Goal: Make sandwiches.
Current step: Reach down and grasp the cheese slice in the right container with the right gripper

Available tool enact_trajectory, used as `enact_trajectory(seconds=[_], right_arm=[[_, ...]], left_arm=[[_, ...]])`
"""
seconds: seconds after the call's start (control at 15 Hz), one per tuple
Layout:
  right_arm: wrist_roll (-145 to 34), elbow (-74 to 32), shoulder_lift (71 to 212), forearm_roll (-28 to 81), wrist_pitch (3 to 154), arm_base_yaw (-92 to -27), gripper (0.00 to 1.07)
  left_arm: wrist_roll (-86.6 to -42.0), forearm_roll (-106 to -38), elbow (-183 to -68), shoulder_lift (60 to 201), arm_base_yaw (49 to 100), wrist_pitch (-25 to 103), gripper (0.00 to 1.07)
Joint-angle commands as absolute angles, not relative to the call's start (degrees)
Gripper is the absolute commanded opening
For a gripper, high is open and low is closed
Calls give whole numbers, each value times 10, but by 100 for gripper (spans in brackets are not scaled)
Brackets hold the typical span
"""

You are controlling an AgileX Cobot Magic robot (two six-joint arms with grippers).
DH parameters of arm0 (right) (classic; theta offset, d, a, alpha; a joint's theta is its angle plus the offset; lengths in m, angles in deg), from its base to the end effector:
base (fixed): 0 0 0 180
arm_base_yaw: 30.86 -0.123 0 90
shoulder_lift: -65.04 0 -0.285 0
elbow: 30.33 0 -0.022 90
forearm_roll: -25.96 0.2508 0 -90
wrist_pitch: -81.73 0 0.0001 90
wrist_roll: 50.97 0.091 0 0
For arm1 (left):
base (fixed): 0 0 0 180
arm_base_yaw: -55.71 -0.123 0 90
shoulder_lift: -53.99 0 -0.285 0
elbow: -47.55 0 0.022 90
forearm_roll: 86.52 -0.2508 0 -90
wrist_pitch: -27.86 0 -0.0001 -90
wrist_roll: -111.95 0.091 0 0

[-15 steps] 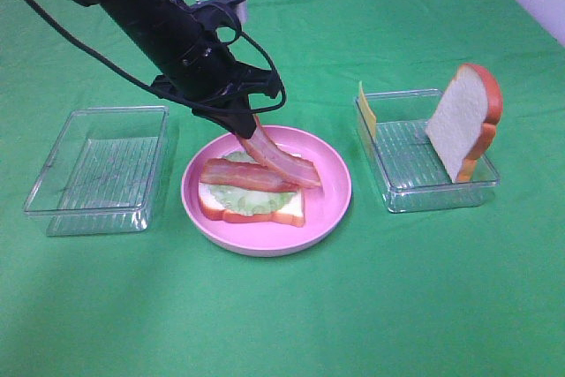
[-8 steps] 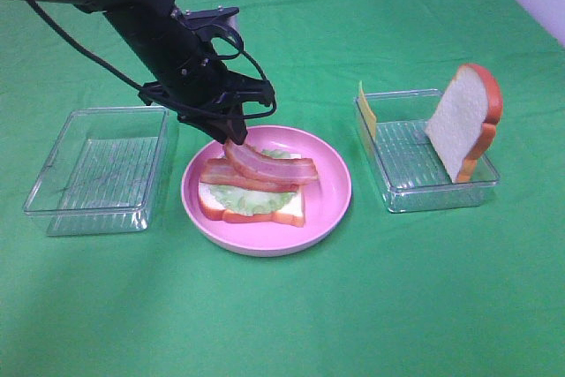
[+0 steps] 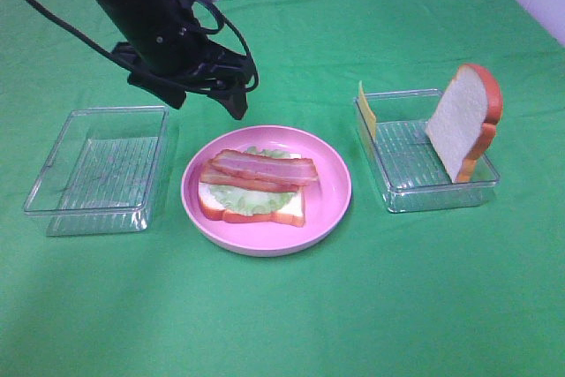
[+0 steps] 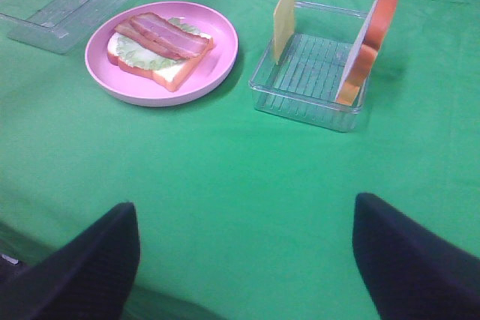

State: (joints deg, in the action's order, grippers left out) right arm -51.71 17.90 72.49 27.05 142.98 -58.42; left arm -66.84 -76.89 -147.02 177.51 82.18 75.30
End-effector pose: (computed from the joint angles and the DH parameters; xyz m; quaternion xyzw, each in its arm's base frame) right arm -0.0067 -0.0018 0.2782 -0.2088 0.8263 0.1305 0.5065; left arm 0.3874 -0.2055 0.2174 0.1916 0.9573 -0.1150 0.1832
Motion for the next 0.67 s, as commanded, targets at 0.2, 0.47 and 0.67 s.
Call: enact_trajectory(seconds=[0.2, 0.47, 0.67], right_arm=[[-522, 181, 721, 269, 1425, -582, 75], [-522, 181, 721, 269, 1425, -582, 75], [-521, 181, 721, 269, 1425, -582, 75]], left_arm=[[-675, -861, -1472, 1653, 824, 850, 82], [-672, -877, -1472, 1528, 824, 981, 82], [-674, -875, -1463, 1477, 824, 1017, 82]])
